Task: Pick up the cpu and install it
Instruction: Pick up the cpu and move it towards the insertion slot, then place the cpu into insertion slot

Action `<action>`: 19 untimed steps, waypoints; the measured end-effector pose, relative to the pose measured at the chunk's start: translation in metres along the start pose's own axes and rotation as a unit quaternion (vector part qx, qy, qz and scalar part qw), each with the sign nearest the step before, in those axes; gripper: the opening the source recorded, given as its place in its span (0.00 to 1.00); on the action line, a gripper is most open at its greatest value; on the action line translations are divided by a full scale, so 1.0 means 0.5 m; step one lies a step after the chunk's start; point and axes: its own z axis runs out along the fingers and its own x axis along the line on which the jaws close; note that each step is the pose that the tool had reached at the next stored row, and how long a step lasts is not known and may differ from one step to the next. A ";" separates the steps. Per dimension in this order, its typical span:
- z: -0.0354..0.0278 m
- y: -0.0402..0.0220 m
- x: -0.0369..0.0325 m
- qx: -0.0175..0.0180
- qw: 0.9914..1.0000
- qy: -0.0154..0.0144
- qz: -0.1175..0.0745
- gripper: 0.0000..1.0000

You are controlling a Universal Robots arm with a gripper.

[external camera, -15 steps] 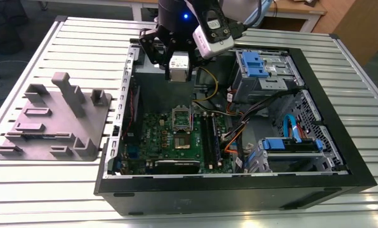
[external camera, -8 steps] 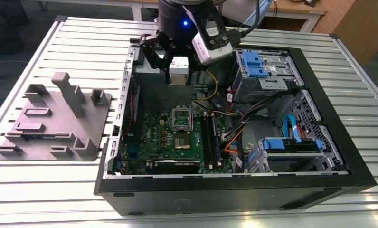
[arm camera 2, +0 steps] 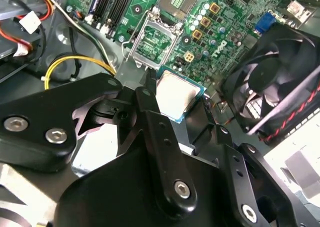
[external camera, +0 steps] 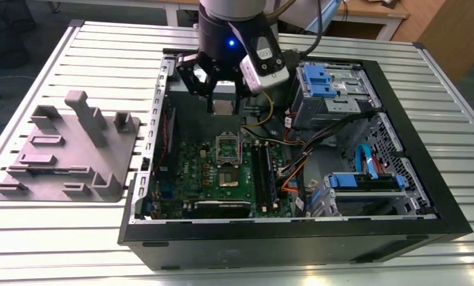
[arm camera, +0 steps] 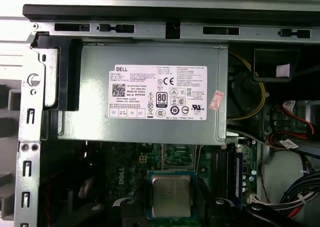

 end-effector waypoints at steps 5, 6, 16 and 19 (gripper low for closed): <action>0.018 -0.012 0.000 0.000 1.000 0.000 0.000 0.47; 0.021 -0.015 0.000 0.000 1.000 0.000 0.000 0.47; 0.053 -0.037 0.000 0.000 1.000 0.000 0.000 0.47; 0.066 -0.049 0.000 0.000 1.000 0.000 0.000 0.47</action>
